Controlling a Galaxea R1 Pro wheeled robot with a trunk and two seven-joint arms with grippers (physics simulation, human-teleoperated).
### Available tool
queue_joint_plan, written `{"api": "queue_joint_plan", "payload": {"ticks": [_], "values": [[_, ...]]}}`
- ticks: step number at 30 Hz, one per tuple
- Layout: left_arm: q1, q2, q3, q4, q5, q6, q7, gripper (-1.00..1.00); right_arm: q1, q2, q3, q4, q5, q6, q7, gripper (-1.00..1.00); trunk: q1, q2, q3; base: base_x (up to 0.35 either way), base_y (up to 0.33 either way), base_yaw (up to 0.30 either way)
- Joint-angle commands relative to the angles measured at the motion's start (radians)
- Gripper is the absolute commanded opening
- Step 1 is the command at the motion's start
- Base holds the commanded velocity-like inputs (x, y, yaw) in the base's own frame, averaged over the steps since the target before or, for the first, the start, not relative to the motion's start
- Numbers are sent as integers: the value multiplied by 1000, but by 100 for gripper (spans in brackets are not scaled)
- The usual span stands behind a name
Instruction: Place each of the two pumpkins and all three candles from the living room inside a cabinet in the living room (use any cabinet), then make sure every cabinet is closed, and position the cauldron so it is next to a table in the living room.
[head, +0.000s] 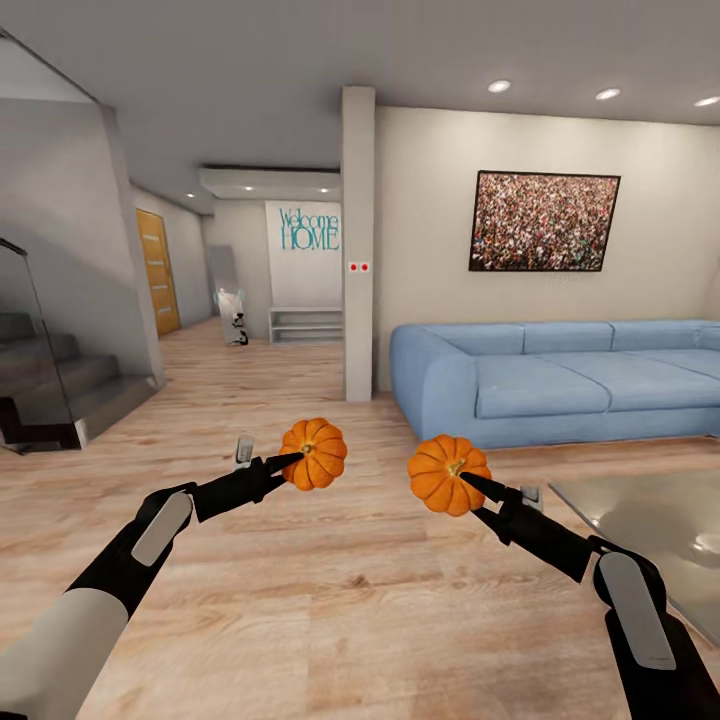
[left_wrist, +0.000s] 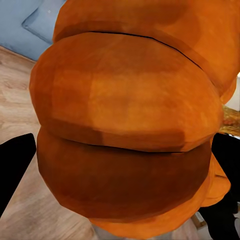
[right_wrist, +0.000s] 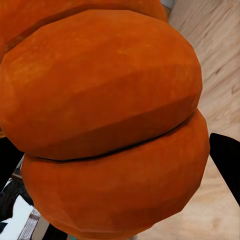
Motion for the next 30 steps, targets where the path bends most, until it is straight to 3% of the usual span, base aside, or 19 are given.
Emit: {"api": "queue_joint_plan", "payload": {"ticks": [1,14,30], "values": [[-1,1,-2,0,7,6,1,-100,-1,2,-1,-1,10,4,9,-100,-4,7,2,0,0,0],[-1,1,-2,0,7,6,1,-100,0,17,0,-13,17,4,8,-100,-54,98,42,0,0,0],[-1,1,-2,0,7,6,1,-100,-1,18,-1,-8,14,4,8,-100,-115,210,70,0,0,0]]}}
